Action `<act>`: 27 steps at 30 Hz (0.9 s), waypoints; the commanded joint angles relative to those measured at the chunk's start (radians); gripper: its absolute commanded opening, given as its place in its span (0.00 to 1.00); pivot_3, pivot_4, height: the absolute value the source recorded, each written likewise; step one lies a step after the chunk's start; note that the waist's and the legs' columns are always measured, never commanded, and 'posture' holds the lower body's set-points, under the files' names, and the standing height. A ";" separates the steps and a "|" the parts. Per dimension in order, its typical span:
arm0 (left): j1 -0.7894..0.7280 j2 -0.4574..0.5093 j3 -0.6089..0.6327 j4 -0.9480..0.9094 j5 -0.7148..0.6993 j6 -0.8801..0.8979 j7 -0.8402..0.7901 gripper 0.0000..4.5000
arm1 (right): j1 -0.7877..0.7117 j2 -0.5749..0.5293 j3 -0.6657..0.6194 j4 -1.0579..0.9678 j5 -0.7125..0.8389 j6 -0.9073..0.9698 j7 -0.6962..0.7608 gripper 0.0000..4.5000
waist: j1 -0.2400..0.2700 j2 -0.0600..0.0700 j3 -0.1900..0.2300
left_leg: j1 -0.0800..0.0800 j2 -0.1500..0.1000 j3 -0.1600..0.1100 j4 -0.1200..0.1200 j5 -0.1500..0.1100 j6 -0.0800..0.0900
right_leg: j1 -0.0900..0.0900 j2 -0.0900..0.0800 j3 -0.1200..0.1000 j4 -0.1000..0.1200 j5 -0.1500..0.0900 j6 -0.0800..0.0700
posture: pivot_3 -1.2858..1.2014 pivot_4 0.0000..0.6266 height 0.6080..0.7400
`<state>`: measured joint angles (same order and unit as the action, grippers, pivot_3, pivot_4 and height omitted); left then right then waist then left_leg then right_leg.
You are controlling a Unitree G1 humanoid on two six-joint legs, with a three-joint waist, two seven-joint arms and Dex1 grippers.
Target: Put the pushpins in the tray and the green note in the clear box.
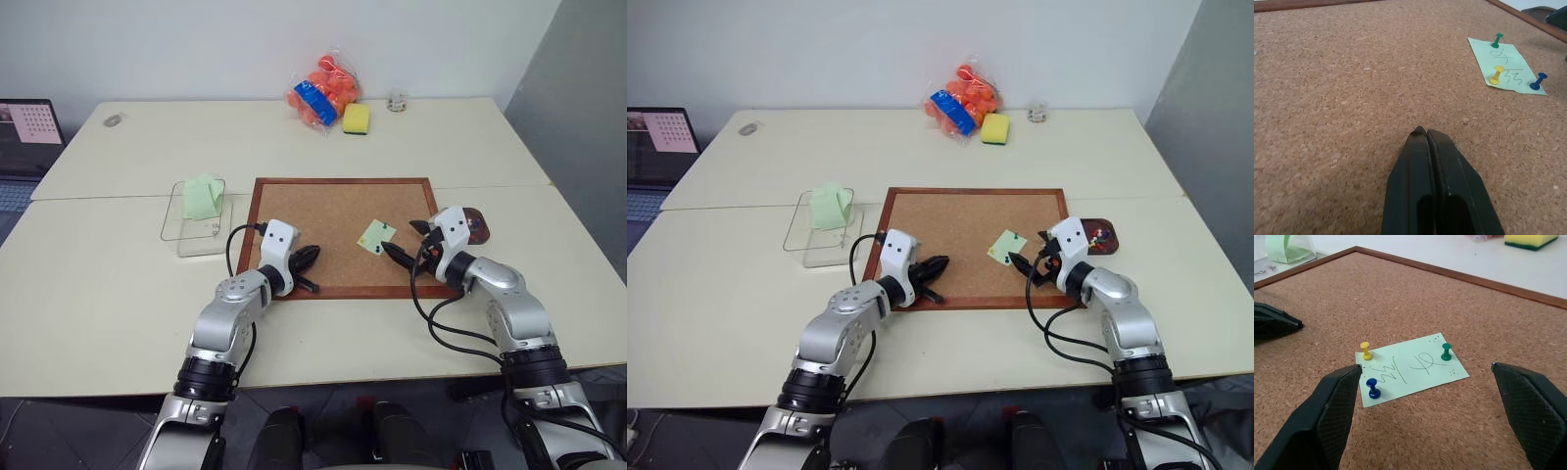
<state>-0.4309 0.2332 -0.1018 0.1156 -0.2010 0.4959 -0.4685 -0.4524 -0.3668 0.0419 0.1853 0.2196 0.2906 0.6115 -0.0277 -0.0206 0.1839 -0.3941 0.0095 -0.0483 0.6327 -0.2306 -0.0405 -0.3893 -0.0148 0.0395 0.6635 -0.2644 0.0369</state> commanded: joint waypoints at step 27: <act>0.026 -0.036 -0.043 0.004 0.042 0.059 0.000 0.01 | -0.261 0.117 -0.052 0.458 -0.014 -0.135 -0.011 1.00 | 0.001 0.002 -0.002 | 0.002 0.000 0.000 0.001 0.000 0.000 | 0.002 -0.002 0.000 0.000 0.001 0.000 | 0.52 0.24 1.00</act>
<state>-0.4357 0.2066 -0.1128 0.1070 -0.1674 0.5164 -0.4655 -0.6929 -0.2506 0.0148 0.6354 0.2092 0.1809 0.6012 -0.0262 -0.0186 0.1822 -0.3920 0.0093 -0.0478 0.6332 -0.2304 -0.0401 -0.3870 -0.0172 0.0398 0.6636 -0.2638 0.0366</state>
